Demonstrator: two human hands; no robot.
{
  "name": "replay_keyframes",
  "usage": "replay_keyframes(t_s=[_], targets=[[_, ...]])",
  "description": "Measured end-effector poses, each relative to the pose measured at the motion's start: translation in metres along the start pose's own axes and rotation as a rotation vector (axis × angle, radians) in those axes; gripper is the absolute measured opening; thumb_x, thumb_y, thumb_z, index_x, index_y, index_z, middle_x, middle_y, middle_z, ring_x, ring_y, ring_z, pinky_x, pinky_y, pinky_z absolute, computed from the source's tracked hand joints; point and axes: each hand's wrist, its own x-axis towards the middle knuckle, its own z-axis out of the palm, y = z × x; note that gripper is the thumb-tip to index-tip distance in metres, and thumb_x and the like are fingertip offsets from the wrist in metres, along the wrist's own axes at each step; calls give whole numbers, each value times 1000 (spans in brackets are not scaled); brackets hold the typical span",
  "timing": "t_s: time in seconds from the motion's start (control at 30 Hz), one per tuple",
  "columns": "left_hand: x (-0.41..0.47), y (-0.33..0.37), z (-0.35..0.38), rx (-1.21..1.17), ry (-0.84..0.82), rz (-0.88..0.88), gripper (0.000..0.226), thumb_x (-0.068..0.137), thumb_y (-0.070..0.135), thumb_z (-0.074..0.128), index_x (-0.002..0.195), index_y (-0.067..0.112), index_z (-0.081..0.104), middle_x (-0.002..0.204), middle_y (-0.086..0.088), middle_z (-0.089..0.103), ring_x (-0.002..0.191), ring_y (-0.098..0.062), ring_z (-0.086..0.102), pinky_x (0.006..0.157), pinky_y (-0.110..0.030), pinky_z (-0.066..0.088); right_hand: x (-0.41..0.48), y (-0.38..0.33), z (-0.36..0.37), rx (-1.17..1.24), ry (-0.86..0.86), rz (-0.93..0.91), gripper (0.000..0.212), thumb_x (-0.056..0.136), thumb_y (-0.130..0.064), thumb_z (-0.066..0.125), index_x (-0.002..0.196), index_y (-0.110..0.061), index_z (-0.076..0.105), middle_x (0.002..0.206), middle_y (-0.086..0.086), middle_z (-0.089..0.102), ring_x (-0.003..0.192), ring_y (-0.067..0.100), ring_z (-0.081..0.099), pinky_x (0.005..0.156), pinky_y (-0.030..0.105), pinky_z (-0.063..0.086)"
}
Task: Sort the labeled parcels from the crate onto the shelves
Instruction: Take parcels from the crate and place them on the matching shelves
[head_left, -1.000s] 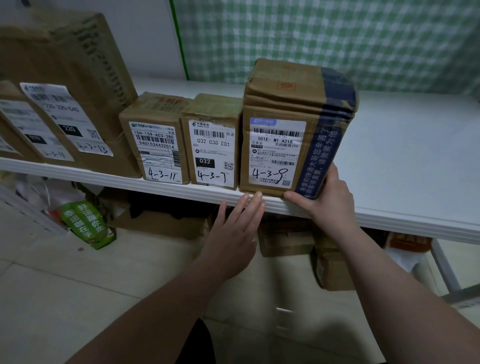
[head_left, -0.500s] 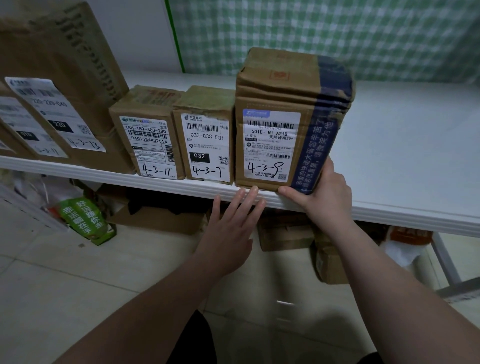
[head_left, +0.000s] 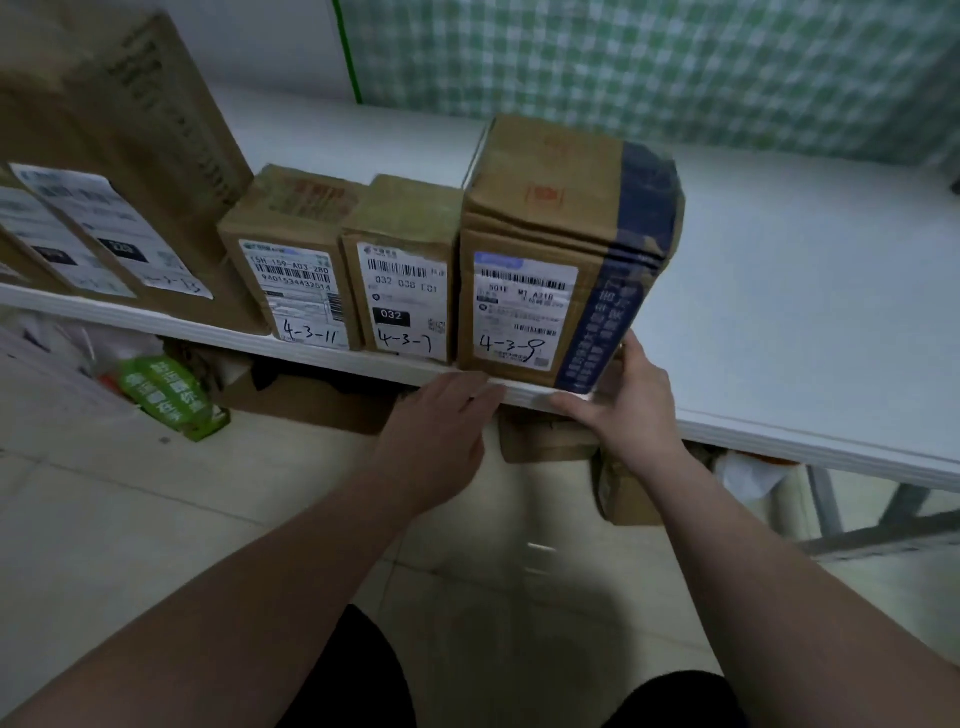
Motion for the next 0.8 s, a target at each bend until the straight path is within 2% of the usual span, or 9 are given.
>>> replay_keyframes(t_s=[0.13, 0.23, 0.3, 0.4, 0.47, 0.53, 0.6, 0.7, 0.8], targets=[[-4, 11, -57, 14, -394, -117, 47, 95, 25, 46, 141, 20, 41, 142, -2, 43, 127, -22, 44, 102, -43, 42, -15, -27, -34, -19, -152, 269, 93, 74, -41, 82, 149, -12, 35, 144, 8, 52, 131, 26, 48, 103, 34, 40], [-7, 15, -94, -4, -605, -162, 46, 97, 31, 46, 141, 23, 40, 146, -3, 38, 132, -22, 40, 105, -42, 39, -27, -53, -56, -97, -184, 372, 69, 81, -38, 77, 139, -10, 51, 133, 9, 61, 116, 23, 58, 89, 26, 43], [-14, 17, -120, -59, -601, -198, 41, 97, 31, 47, 136, 22, 46, 140, -6, 45, 120, -22, 49, 97, -38, 46, -38, -77, -66, -137, -263, 413, 56, 84, -36, 73, 131, -9, 59, 127, 7, 64, 96, 20, 58, 71, 21, 42], [-35, 26, -172, -82, -590, -209, 20, 97, 22, 46, 112, 15, 57, 102, 1, 57, 79, -11, 51, 73, -25, 46, -57, -115, -74, -153, -418, 410, 40, 85, -28, 72, 119, -9, 67, 118, 7, 67, 91, 18, 55, 76, 23, 41], [-54, 28, -206, -118, -651, -244, 19, 98, 19, 43, 110, 13, 57, 96, 5, 56, 87, -16, 56, 75, -26, 45, -74, -146, -80, -152, -465, 367, 31, 84, -26, 72, 110, -7, 70, 104, 7, 68, 88, 19, 57, 78, 27, 44], [-75, 27, -237, -213, -700, -353, 29, 100, 22, 44, 125, 12, 54, 122, -3, 58, 110, -21, 55, 92, -28, 45, -87, -178, -83, -145, -485, 308, 31, 83, -25, 72, 109, -9, 71, 100, 7, 69, 91, 22, 64, 82, 32, 52], [-97, 23, -272, -345, -648, -560, 41, 98, 28, 49, 137, 17, 47, 136, -2, 50, 121, -19, 49, 98, -27, 39, -97, -212, -85, -111, -509, 252, 33, 84, -27, 70, 115, -14, 71, 105, 4, 71, 96, 20, 66, 86, 33, 54], [-132, 18, -324, -437, -516, -753, 48, 95, 31, 55, 141, 21, 44, 138, -2, 50, 122, -18, 49, 94, -24, 38, -113, -266, -88, -87, -575, 115, 26, 87, -29, 68, 110, -15, 72, 93, -1, 70, 96, 21, 67, 87, 36, 56], [-173, 14, -376, -412, -412, -849, 48, 96, 30, 53, 142, 18, 44, 136, -4, 53, 120, -19, 52, 93, -23, 38, -137, -328, -87, -32, -632, -18, 15, 86, -30, 70, 98, -22, 68, 100, 1, 66, 97, 21, 63, 86, 39, 55]])
